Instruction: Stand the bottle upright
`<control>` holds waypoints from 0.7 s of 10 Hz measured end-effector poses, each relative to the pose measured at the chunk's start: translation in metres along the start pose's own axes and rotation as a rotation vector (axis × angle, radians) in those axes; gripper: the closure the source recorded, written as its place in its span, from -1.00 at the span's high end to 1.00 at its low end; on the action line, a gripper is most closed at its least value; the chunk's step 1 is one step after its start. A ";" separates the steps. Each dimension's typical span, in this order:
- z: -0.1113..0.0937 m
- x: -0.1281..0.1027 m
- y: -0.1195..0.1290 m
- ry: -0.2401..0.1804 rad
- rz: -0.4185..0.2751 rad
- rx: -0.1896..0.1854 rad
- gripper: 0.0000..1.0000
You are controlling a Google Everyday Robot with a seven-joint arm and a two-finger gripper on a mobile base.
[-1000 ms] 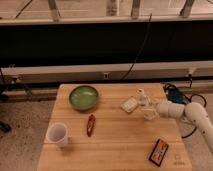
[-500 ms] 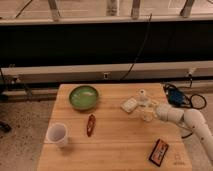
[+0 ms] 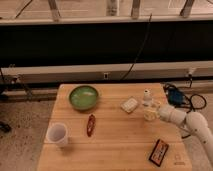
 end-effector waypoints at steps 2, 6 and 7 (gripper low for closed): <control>-0.005 0.002 -0.006 -0.012 0.004 0.026 -1.00; -0.014 0.009 -0.013 -0.059 0.033 0.088 -1.00; -0.017 0.013 -0.013 -0.071 0.042 0.104 -1.00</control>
